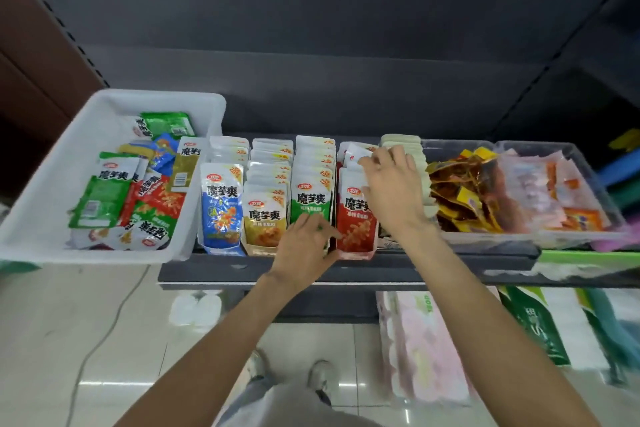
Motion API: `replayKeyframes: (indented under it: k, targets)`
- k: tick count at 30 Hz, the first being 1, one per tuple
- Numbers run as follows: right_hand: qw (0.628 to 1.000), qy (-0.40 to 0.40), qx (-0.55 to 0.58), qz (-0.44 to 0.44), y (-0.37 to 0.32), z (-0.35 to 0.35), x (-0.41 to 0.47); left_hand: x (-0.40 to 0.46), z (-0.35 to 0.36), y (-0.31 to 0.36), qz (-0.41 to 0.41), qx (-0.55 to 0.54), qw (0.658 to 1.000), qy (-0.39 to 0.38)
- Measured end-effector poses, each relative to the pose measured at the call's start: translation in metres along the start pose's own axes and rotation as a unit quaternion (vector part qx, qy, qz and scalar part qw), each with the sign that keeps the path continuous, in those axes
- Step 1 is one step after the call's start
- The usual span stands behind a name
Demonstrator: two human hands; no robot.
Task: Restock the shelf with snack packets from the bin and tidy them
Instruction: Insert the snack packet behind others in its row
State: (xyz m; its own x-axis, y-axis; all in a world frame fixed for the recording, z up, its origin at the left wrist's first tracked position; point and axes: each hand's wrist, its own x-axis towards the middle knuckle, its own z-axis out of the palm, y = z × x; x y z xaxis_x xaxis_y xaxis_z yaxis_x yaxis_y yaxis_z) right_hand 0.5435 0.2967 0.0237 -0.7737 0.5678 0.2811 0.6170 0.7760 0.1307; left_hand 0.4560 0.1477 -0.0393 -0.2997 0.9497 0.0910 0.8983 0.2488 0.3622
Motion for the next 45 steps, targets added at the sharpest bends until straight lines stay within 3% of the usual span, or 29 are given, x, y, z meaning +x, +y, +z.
replayKeyframes:
  k: [2, 5, 8, 13, 15, 18, 21, 25, 28, 31, 34, 37, 42, 44, 45]
  targets:
    - [0.991, 0.072, 0.113, 0.030, 0.005, -0.009, -0.009, -0.002, -0.010, 0.001, -0.015, -0.054, 0.998, 0.038]
    - [0.926, 0.153, 0.335, 0.078, 0.002, -0.031, -0.027, -0.015, -0.036, -0.001, -0.069, -0.148, 0.972, 0.168]
    - [0.872, 0.108, 0.471, 0.073, -0.023, -0.054, -0.039, -0.040, -0.069, -0.012, -0.147, -0.233, 0.923, 0.269]
    - [0.881, -0.027, 0.467, -0.073, -0.102, -0.061, -0.030, -0.091, -0.113, -0.067, -0.192, -0.197, 0.892, 0.358]
    - [0.885, -0.054, 0.445, -0.126, -0.140, -0.056, -0.021, -0.112, -0.124, -0.106, -0.224, -0.151, 0.904, 0.331]
    - [0.876, -0.098, 0.434, -0.188, -0.197, -0.047, -0.004, -0.137, -0.136, -0.172, -0.265, -0.067, 0.934, 0.232]
    - [0.883, -0.133, 0.394, -0.220, -0.255, -0.034, 0.021, -0.145, -0.150, -0.233, -0.315, -0.056, 0.931, 0.174]
    - [0.914, -0.179, 0.316, -0.178, -0.325, 0.005, 0.065, -0.123, -0.163, -0.295, -0.277, -0.061, 0.954, 0.102]
    - [0.942, -0.200, 0.226, -0.146, -0.359, 0.035, 0.096, -0.098, -0.158, -0.324, -0.212, -0.026, 0.977, 0.002]
    - [0.963, -0.213, 0.110, -0.123, -0.374, 0.055, 0.120, -0.074, -0.150, -0.342, -0.175, 0.041, 0.979, -0.094]
    - [0.954, -0.275, 0.092, -0.082, -0.380, 0.072, 0.134, -0.064, -0.143, -0.355, -0.177, 0.068, 0.973, -0.129]
    - [0.963, -0.255, 0.067, -0.048, -0.382, 0.077, 0.145, -0.065, -0.138, -0.364, -0.176, 0.085, 0.972, -0.131]
    - [0.959, -0.177, 0.195, 0.107, -0.369, 0.049, 0.149, -0.063, -0.135, -0.365, -0.147, 0.132, 0.973, -0.123]
    - [0.928, -0.150, 0.299, 0.162, -0.360, 0.041, 0.141, -0.063, -0.140, -0.363, -0.155, 0.098, 0.977, -0.112]
    - [0.893, -0.138, 0.383, 0.191, -0.357, 0.035, 0.134, -0.063, -0.142, -0.362, -0.166, 0.044, 0.982, -0.073]
